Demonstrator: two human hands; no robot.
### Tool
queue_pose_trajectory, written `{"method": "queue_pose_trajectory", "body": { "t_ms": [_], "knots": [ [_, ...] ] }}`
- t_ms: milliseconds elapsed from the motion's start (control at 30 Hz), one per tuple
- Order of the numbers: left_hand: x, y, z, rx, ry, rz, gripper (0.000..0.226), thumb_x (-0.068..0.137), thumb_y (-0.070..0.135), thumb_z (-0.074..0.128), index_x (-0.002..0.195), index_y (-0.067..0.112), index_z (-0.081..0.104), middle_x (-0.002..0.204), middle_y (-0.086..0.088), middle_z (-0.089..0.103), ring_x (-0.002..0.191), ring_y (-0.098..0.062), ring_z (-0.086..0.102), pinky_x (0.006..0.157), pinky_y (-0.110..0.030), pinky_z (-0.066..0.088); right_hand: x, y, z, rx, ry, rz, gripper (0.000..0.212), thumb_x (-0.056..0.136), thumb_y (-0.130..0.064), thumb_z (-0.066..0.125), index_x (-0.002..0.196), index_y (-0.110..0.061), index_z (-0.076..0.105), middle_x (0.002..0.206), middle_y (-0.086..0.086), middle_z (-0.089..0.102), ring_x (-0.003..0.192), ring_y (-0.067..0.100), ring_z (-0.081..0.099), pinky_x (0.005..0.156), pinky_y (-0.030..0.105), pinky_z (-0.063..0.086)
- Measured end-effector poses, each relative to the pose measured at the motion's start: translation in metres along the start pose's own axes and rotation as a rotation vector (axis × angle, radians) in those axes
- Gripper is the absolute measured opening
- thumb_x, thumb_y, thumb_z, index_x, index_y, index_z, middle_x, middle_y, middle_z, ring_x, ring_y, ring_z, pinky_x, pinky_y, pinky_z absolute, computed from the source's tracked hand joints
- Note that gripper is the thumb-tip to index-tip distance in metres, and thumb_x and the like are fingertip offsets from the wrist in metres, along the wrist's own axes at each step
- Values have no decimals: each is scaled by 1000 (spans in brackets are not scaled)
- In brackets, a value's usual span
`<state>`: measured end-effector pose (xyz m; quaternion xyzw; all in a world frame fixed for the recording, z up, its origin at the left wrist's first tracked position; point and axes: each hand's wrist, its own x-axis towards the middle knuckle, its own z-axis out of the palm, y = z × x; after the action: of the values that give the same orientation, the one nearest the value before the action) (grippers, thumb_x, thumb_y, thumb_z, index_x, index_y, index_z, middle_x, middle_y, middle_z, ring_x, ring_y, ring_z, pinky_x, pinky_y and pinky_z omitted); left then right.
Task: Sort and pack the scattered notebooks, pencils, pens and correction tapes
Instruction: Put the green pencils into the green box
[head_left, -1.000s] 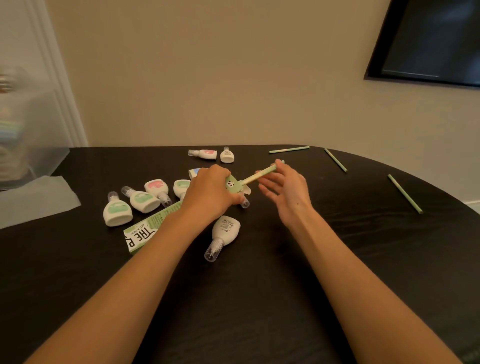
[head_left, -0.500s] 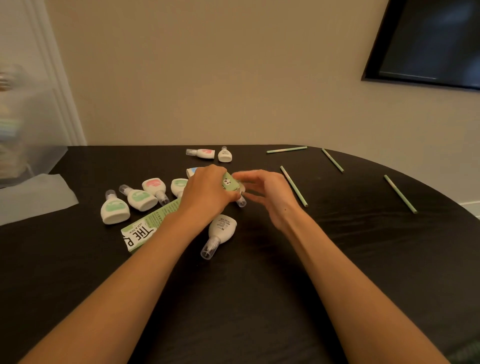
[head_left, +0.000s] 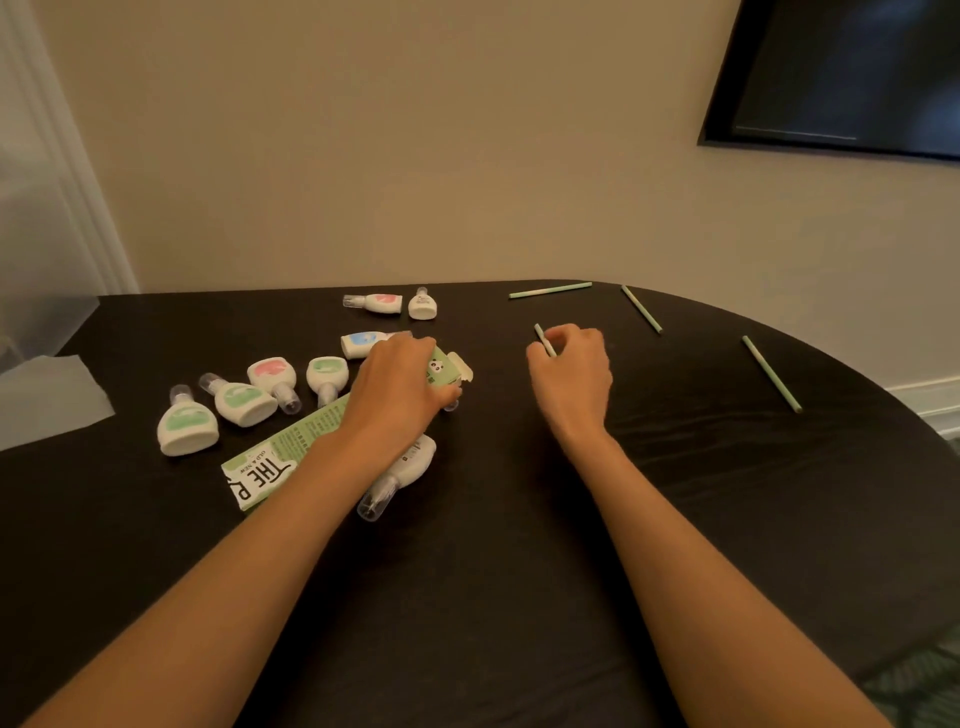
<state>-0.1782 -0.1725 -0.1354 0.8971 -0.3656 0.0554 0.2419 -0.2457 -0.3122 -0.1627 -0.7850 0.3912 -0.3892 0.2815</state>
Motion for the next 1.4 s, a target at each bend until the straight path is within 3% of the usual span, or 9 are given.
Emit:
{"method": "queue_pose_trajectory", "body": {
  "t_ms": [133, 200, 300, 367, 600, 900, 967, 1067, 1400],
  "knots": [
    [14, 21, 5, 61, -15, 33, 51, 85, 33, 64, 128, 9, 50, 124, -11, 51, 117, -26, 45, 85, -35, 38, 18, 27, 2, -203, -65, 90, 42, 87, -28, 62, 121, -7, 49, 126, 9, 38, 105, 19, 47, 78, 27, 41],
    [21, 34, 9, 80, -29, 53, 47, 85, 32, 63, 124, 10, 52, 121, -10, 52, 115, -26, 46, 77, -32, 35, 27, 35, 2, -246, -149, 139, 37, 87, -26, 62, 116, -5, 51, 124, 11, 40, 98, 20, 50, 81, 32, 44],
    [32, 52, 18, 126, -58, 78, 41, 85, 33, 63, 119, 10, 54, 117, -10, 53, 112, -26, 47, 75, -31, 33, 43, 40, -3, -279, -233, 109, 15, 86, -20, 64, 87, -9, 54, 104, 10, 51, 79, 17, 48, 69, 29, 41],
    [41, 63, 26, 134, -73, 87, 41, 85, 33, 63, 118, 10, 54, 117, -9, 53, 112, -26, 47, 76, -31, 34, 54, 44, -8, -287, -306, 118, 23, 83, -19, 68, 75, -12, 47, 84, 5, 50, 78, 17, 49, 66, 28, 41],
    [62, 106, 50, 136, -88, 114, 40, 83, 32, 66, 115, 10, 57, 115, -9, 56, 110, -27, 49, 72, -32, 31, 90, 67, -33, -224, -383, 223, 21, 88, -28, 57, 96, -9, 56, 85, 6, 59, 69, 16, 60, 53, 23, 42],
    [72, 154, 76, 113, -102, 169, 38, 83, 31, 66, 113, 9, 57, 113, -9, 56, 108, -27, 50, 73, -32, 32, 126, 139, -103, -472, 128, 146, 33, 99, -24, 39, 113, 2, 55, 117, 19, 51, 101, 27, 49, 77, 33, 37],
    [73, 161, 82, 117, -108, 172, 38, 84, 31, 65, 114, 9, 57, 114, -9, 56, 109, -27, 50, 73, -32, 31, 133, 152, -112, -508, 109, 177, 37, 99, -23, 39, 121, 4, 52, 130, 20, 35, 114, 31, 39, 91, 39, 37],
    [73, 170, 88, 119, -118, 168, 39, 84, 32, 65, 115, 9, 56, 115, -9, 55, 110, -27, 49, 74, -32, 33, 139, 164, -119, -518, 35, 266, 38, 97, -19, 43, 126, 5, 46, 133, 22, 30, 117, 33, 37, 94, 39, 37],
    [67, 171, 91, 181, -155, 156, 42, 85, 33, 64, 118, 11, 54, 117, -8, 54, 111, -26, 49, 82, -36, 40, 134, 164, -113, -584, -241, 214, 31, 94, -16, 51, 121, -4, 41, 118, 17, 51, 103, 30, 55, 76, 36, 45]
  ]
}}
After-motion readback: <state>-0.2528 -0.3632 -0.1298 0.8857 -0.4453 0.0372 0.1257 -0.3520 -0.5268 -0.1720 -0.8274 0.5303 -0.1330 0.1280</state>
